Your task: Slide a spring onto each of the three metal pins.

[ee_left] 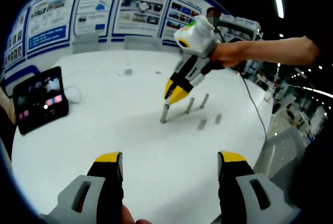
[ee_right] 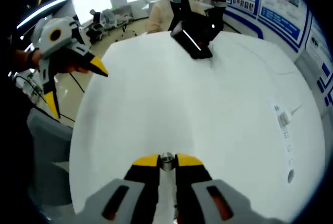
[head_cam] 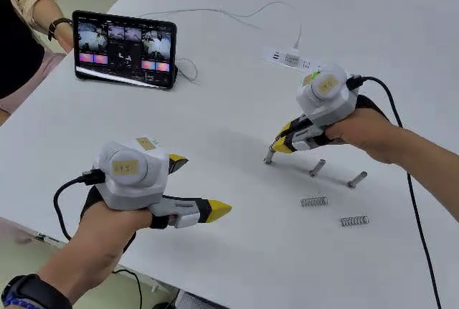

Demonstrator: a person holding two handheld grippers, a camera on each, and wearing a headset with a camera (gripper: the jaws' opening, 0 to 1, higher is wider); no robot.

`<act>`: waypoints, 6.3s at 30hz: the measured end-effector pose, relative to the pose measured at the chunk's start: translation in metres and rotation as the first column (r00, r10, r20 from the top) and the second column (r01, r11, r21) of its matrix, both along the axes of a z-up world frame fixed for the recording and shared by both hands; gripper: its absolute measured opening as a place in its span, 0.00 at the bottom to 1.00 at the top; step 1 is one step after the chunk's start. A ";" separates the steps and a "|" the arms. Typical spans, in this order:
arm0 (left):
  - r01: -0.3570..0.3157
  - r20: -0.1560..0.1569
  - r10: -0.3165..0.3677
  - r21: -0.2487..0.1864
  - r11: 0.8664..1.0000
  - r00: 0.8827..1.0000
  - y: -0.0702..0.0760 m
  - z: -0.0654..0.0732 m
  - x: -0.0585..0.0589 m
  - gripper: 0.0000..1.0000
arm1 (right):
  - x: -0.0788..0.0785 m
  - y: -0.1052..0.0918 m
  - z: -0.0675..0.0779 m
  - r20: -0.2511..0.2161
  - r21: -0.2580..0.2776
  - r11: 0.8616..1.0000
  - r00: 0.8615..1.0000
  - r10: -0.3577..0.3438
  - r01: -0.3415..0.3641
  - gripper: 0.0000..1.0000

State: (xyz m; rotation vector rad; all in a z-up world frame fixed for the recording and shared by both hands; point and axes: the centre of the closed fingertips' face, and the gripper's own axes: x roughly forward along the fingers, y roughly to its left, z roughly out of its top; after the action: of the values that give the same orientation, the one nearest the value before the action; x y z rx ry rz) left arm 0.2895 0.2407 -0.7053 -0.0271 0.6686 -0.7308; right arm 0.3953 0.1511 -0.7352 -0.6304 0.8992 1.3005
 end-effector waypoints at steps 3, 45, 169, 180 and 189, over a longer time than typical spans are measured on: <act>0.003 0.001 -0.003 0.000 1.000 1.000 -0.001 0.001 0.000 0.76 | 0.000 0.001 -0.003 -0.002 -0.006 1.000 1.000 0.002 -0.002 0.13; -0.017 -0.022 0.017 0.007 1.000 1.000 0.010 -0.005 -0.006 0.75 | 0.000 0.003 -0.049 0.006 -0.056 0.997 0.999 0.052 -0.051 0.13; 0.024 -0.004 -0.024 -0.026 0.999 1.000 -0.022 0.010 -0.009 0.76 | -0.060 -0.062 0.015 -0.123 0.338 0.785 0.851 -0.510 0.520 0.74; 0.038 -0.006 -0.038 -0.025 0.999 0.999 -0.029 0.009 -0.004 0.77 | -0.071 -0.087 0.017 -0.125 0.346 0.751 0.821 -0.557 0.562 0.76; 0.059 -0.006 -0.059 -0.022 0.998 0.998 -0.039 0.008 -0.003 0.77 | -0.079 -0.105 0.015 -0.136 0.355 0.721 0.796 -0.589 0.594 0.77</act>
State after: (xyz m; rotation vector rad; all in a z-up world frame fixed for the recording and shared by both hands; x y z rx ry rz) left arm 0.2866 0.2017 -0.6973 -0.0300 0.6703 -0.7952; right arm 0.3160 0.0463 -0.7199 -0.0002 0.7394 0.8472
